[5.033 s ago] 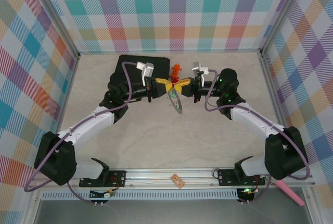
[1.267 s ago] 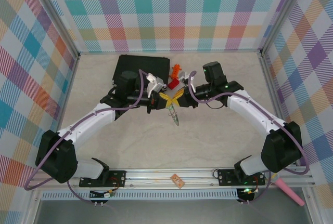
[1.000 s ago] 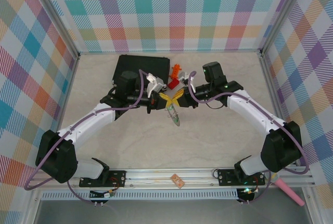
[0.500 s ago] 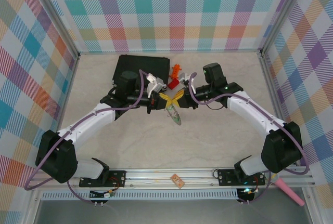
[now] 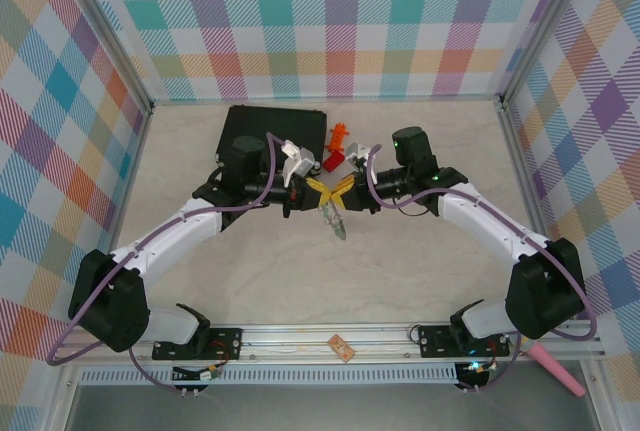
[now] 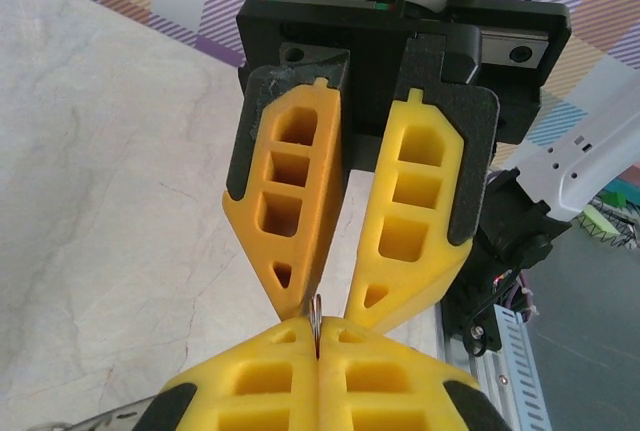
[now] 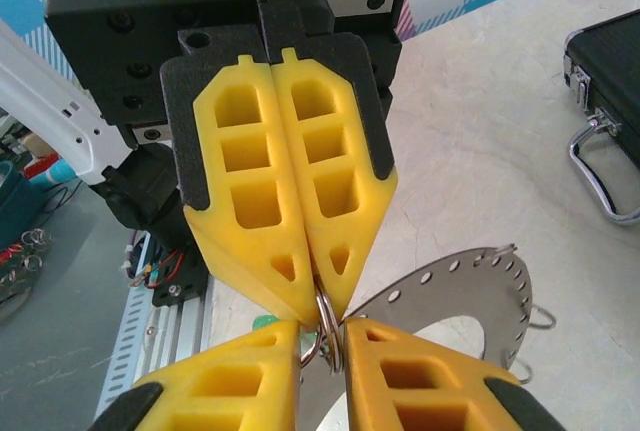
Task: Put the keys on the keyring
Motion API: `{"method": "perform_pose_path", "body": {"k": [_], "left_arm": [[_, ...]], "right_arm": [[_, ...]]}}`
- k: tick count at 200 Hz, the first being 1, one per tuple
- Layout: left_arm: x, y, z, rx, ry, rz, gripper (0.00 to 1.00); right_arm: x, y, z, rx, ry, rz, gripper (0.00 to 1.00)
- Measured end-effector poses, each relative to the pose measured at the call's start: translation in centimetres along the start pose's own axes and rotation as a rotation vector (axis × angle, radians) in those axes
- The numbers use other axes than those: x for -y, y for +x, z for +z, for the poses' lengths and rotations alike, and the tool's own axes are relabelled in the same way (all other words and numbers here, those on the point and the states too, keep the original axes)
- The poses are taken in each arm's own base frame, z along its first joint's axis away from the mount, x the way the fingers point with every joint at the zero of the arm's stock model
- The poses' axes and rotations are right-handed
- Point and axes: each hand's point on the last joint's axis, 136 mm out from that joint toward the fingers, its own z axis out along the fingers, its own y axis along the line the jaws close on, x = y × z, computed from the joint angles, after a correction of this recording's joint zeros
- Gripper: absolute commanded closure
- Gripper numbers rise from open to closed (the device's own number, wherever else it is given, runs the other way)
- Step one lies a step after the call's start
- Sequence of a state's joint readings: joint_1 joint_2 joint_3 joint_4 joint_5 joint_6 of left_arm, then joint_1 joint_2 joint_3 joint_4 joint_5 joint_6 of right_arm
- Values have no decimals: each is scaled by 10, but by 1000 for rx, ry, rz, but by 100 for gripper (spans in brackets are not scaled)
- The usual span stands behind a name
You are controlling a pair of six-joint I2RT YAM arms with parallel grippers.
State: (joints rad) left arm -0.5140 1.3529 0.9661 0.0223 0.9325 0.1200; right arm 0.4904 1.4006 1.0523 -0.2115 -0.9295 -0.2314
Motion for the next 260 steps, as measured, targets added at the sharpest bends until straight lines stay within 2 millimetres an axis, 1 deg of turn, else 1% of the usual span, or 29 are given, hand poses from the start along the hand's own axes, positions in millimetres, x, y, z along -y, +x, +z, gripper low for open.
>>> {"method": "perform_pose_path", "body": {"k": [21, 36, 41, 52, 87, 100, 114, 130, 141, 198, 215, 234, 247, 260], "left_arm": [[0, -1, 0, 3, 2, 5, 100], [0, -1, 0, 3, 2, 5, 100], [0, -1, 0, 3, 3, 4, 100], [1, -1, 0, 3, 5, 4, 100], [1, -1, 0, 2, 8, 1, 100], [1, -1, 0, 3, 8, -5, 95], [0, -2, 0, 8, 8, -16, 87], [1, -4, 1, 19, 10, -20, 86], [0, -6, 1, 30, 9, -20, 83], [-3, -13, 0, 77, -2, -9, 80], [-4, -14, 0, 85, -3, -13, 74], [-6, -15, -1, 92, -10, -14, 73], [-6, -16, -1, 95, -11, -12, 70], [-7, -16, -1, 99, -16, -9, 69]], "right_arm": [[-1, -2, 0, 6, -5, 7, 85], [-1, -2, 0, 7, -5, 12, 90], [-1, -2, 0, 7, -5, 18, 91], [0, -2, 0, 8, -4, 23, 100], [0, -1, 0, 9, -6, 30, 100], [0, -1, -1, 13, -2, 24, 100], [0, -1, -1, 26, 6, 12, 100], [-1, -3, -3, 51, 20, -9, 100], [-2, -4, -5, 66, 24, -22, 100], [0, -12, -8, 116, 36, -19, 100], [0, -13, -8, 121, 34, -20, 100], [-1, -14, -8, 126, 30, -20, 100], [-1, -15, -8, 128, 29, -15, 100], [-2, -16, -9, 130, 27, -14, 100]]}}
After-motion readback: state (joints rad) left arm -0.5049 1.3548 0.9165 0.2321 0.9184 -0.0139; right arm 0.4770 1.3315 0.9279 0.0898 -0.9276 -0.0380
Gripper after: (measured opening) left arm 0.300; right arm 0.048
